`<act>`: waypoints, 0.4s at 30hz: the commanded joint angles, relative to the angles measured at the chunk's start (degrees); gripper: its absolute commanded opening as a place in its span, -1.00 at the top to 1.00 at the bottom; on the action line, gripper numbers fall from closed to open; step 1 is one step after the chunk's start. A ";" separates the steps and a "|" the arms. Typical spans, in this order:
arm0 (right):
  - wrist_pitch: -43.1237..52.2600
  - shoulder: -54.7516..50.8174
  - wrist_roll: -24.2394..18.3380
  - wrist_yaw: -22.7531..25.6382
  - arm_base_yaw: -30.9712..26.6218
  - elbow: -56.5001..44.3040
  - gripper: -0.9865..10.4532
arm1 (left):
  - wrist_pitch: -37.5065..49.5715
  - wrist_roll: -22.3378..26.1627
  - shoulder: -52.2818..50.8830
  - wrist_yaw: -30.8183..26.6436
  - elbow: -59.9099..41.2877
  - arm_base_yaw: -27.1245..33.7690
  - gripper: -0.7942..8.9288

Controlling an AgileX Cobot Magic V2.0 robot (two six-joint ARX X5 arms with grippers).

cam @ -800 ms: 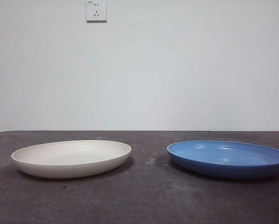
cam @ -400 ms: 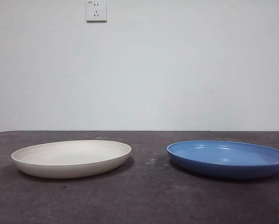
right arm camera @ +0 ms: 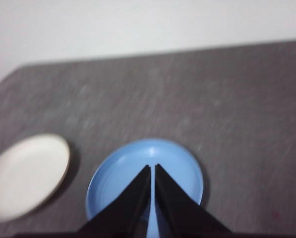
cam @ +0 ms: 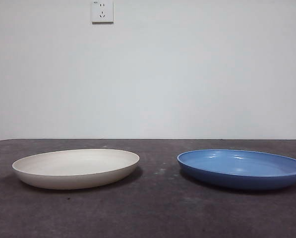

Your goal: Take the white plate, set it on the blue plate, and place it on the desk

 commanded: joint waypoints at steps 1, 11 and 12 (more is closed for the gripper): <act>-4.87 4.42 -4.98 -2.27 0.00 4.59 0.81 | -3.58 5.11 3.89 2.73 4.31 -0.57 0.82; -23.28 15.69 -14.01 -5.07 2.62 14.69 0.81 | -15.96 11.74 11.67 5.70 11.96 -5.64 0.82; -24.30 16.28 -14.34 -4.98 3.19 14.99 0.81 | -16.39 11.72 11.72 5.68 11.96 -6.12 0.82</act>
